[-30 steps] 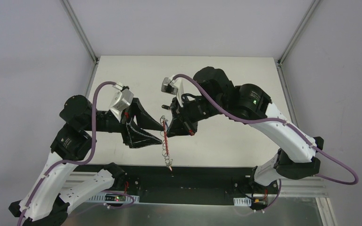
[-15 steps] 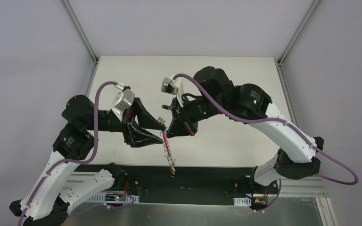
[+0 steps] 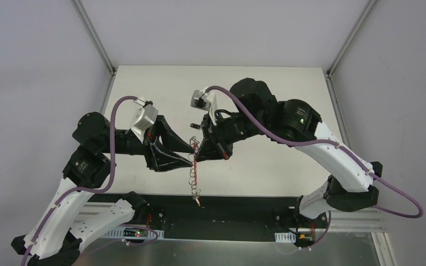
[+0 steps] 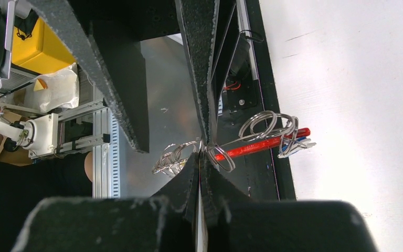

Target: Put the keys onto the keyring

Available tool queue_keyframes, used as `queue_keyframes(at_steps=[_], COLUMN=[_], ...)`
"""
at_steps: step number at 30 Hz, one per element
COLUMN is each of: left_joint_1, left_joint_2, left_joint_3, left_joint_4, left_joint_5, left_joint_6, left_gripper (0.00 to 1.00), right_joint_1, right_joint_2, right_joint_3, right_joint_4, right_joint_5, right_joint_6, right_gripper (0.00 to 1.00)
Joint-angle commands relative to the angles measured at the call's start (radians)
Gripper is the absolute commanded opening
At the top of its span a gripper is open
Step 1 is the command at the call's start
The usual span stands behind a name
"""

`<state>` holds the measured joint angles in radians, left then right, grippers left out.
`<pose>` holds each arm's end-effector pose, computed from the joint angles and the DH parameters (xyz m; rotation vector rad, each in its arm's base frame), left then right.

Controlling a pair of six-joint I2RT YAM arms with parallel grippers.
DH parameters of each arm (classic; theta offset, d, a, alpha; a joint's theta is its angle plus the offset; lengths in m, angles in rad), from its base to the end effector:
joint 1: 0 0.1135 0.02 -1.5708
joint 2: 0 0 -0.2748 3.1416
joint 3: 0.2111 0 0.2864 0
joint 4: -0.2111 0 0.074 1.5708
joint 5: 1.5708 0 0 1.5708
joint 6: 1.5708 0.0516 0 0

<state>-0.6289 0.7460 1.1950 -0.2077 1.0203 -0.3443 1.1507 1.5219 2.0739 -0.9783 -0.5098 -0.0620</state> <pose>0.0894 -0.1194 0.4998 1.1213 1.1742 -1.4419 0.1083 0.3042 0.5367 -1.4998 1.5386 1.1792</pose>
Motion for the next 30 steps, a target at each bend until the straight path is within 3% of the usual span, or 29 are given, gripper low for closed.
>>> queue_keyframes(at_steps=[1,7,25,30], left_joint_1=[-0.006,-0.006,-0.006,-0.006], left_joint_2=[-0.006,0.005,0.014,0.038], left_joint_3=[-0.011,-0.011,0.003,0.013], left_joint_4=[0.027,0.027,0.027,0.027], left_joint_5=[0.039,0.057,0.045,0.041], left_joint_6=[0.008,0.004,0.007,-0.004], left_gripper=[0.40,0.27,0.23,0.18], right_joint_1=[-0.003,-0.002,-0.001,0.000], right_joint_2=[-0.070,-0.086,-0.089,-0.090], right_joint_3=[-0.004,-0.020,-0.043,-0.051], right_joint_4=[0.096,0.121,0.137,0.136], right_joint_5=[0.023,0.036,0.026,0.017], right_joint_6=[0.024,0.025,0.025,0.024], right_gripper=[0.00,0.00,0.00,0.00])
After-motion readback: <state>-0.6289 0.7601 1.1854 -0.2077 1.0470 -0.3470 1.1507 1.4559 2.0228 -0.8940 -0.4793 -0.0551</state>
